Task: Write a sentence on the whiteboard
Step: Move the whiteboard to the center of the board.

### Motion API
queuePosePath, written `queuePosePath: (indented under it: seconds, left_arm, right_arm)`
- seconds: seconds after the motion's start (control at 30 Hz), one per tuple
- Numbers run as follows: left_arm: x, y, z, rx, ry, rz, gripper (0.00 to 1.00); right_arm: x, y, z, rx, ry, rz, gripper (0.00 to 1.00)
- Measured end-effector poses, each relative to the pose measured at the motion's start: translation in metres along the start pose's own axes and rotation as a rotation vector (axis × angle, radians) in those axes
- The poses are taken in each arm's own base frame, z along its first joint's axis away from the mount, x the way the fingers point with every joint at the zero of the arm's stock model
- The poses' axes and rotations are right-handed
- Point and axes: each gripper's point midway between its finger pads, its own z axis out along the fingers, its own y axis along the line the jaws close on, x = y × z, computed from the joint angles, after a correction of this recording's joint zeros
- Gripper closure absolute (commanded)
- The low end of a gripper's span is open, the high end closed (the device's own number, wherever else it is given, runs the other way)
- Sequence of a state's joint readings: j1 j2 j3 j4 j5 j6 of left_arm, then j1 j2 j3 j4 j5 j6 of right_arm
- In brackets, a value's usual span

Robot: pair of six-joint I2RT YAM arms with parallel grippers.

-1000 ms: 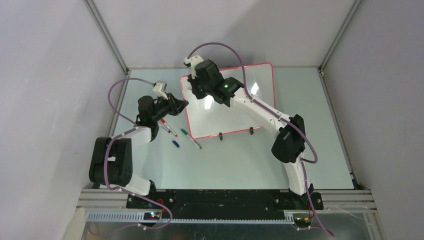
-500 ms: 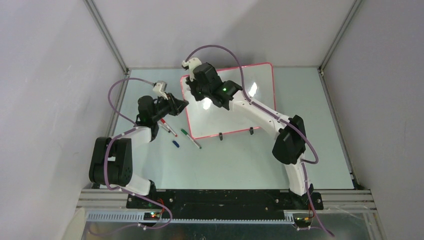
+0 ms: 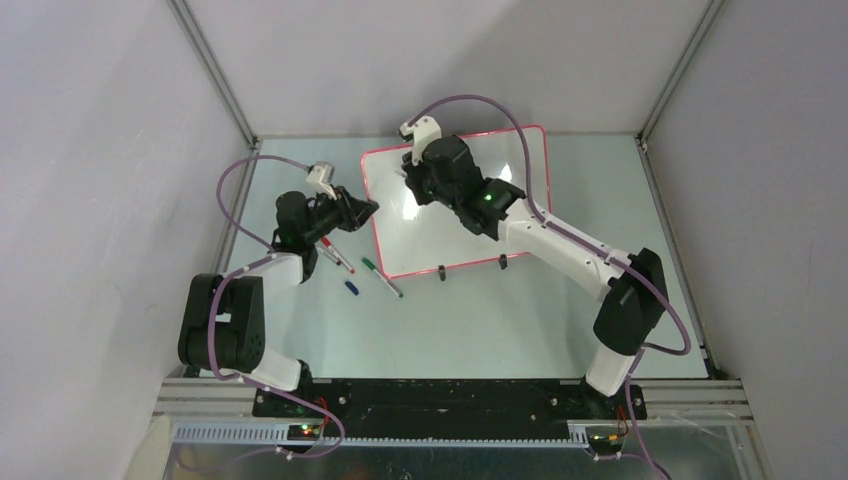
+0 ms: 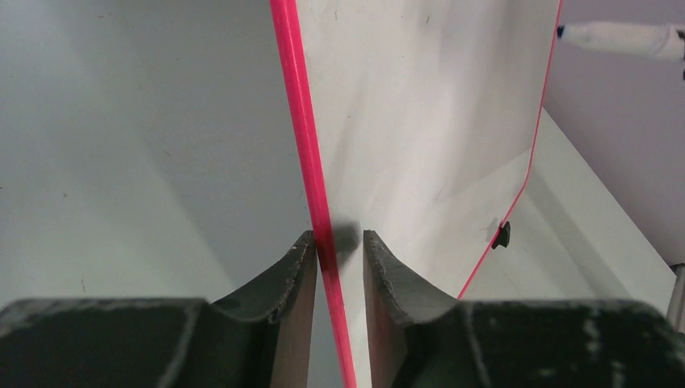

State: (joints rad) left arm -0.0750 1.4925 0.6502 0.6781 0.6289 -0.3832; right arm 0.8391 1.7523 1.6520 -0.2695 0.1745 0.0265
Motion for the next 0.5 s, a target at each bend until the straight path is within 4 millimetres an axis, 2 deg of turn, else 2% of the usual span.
queuePosePath:
  seconds: [0.1,0.2,0.3,0.5]
  left_arm:
    - [0.0,-0.002,0.0,0.007,0.002,0.0,0.68]
    - [0.001,-0.005,0.001,0.019,0.005,-0.005,0.68]
    - [-0.001,-0.012,0.001,0.048,-0.001,-0.016,0.68]
    - [-0.005,-0.025,0.002,0.105,-0.025,-0.038,0.68]
  right_arm:
    - [-0.004,-0.008,-0.002,0.021,-0.008,0.024,1.0]
    - [0.001,-0.015,-0.005,0.04,-0.011,0.052,1.0]
    - [0.014,-0.02,-0.017,0.05,0.009,0.085,1.0]
    - [0.015,-0.023,-0.035,0.05,0.0,0.16,1.0]
